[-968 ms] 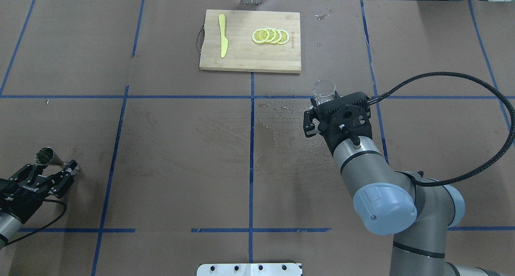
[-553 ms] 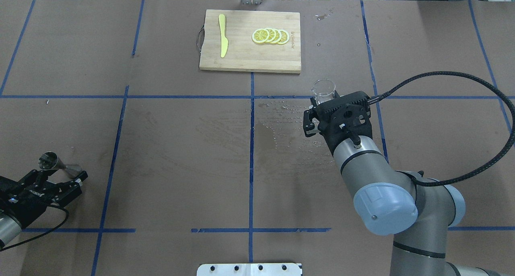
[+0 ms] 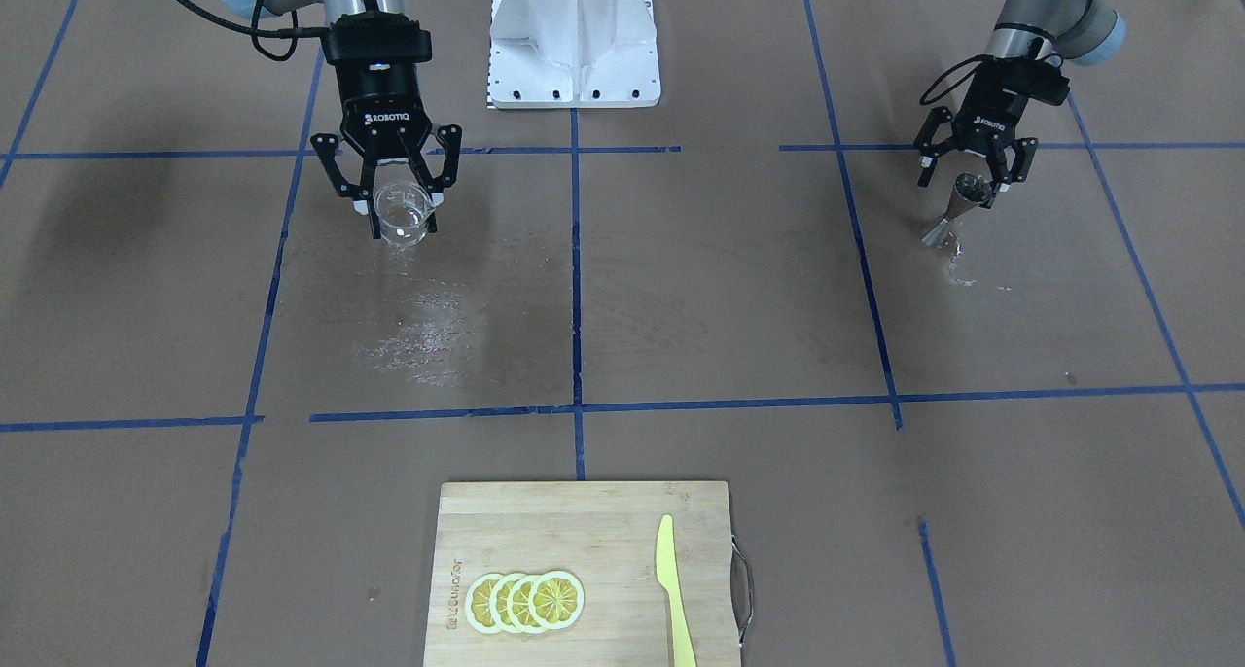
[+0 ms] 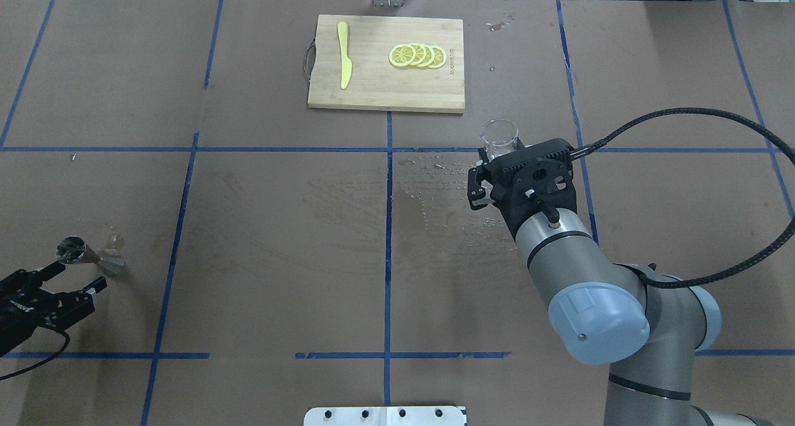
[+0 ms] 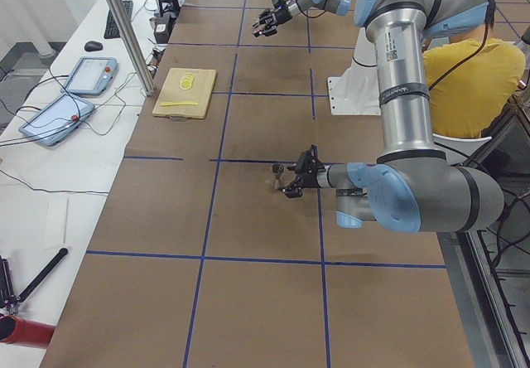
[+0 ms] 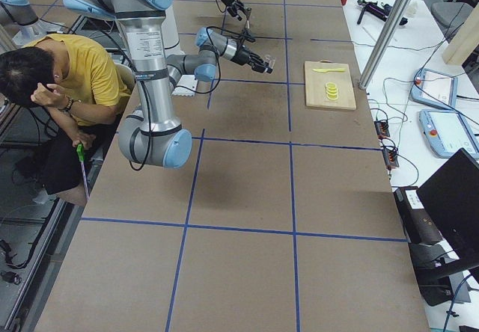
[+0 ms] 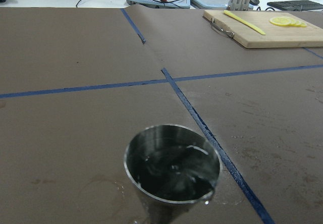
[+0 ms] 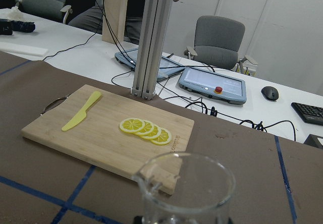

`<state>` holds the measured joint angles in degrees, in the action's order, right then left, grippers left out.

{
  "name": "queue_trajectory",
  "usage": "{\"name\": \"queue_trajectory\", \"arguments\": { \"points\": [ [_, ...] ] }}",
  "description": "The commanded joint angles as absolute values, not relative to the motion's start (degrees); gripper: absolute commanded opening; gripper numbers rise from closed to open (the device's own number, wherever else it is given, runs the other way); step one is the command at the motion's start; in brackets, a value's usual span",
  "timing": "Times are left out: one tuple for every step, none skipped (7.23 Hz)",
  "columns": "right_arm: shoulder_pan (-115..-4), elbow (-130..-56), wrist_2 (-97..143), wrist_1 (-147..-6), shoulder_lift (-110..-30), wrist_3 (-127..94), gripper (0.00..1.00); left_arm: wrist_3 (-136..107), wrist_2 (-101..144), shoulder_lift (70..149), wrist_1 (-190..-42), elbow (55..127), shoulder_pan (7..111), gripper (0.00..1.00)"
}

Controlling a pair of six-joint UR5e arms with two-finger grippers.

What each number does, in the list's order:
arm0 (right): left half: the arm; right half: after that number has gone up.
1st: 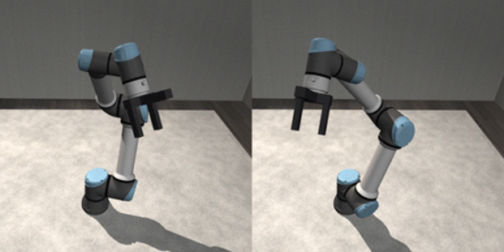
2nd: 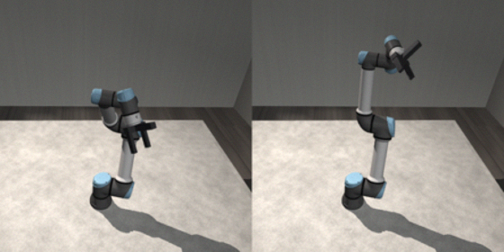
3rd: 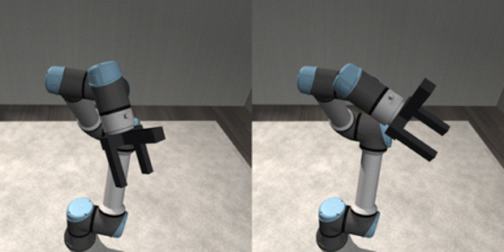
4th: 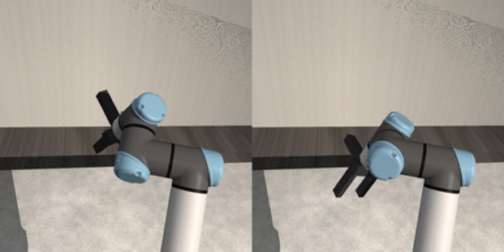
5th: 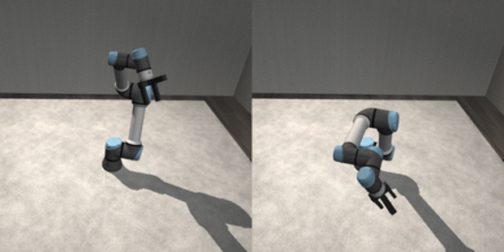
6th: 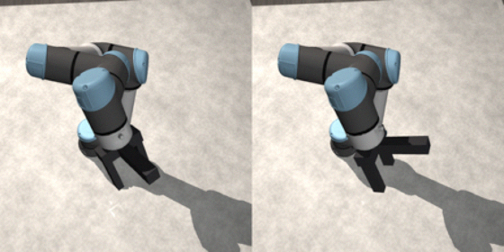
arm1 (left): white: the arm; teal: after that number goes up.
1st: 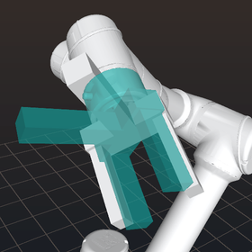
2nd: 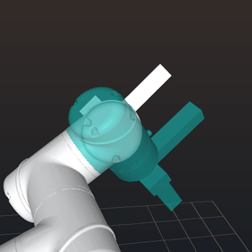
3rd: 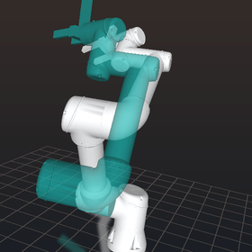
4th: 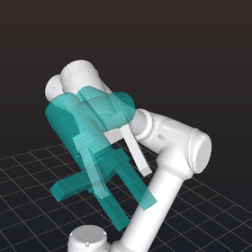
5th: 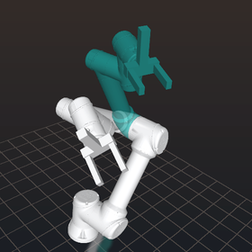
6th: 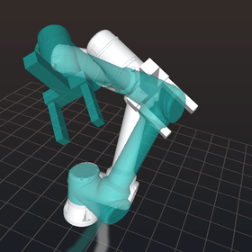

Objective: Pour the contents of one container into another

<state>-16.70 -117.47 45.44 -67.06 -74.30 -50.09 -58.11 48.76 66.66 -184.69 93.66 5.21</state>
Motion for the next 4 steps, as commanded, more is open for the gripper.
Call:
{"name": "queue_trajectory", "arguments": {
  "points": [
    [-16.7,-117.5,45.4,-67.1,-74.3,-50.1,0.0,-58.2,54.6,62.9,-184.7,95.5,5.5,1.0],
    [-16.7,-117.5,45.4,-67.1,-74.3,-50.1,0.0,-58.2,59.0,59.3,-184.7,97.3,5.7,1.0],
    [-16.7,-117.5,45.4,-67.1,-74.5,-50.1,0.0,-58.1,62.8,55.7,-184.7,98.3,6.6,1.0],
    [-16.7,-117.4,45.4,-67.1,-74.9,-50.1,0.0,-57.5,68.2,52.9,-184.7,98.2,10.1,1.0]
  ]
}}
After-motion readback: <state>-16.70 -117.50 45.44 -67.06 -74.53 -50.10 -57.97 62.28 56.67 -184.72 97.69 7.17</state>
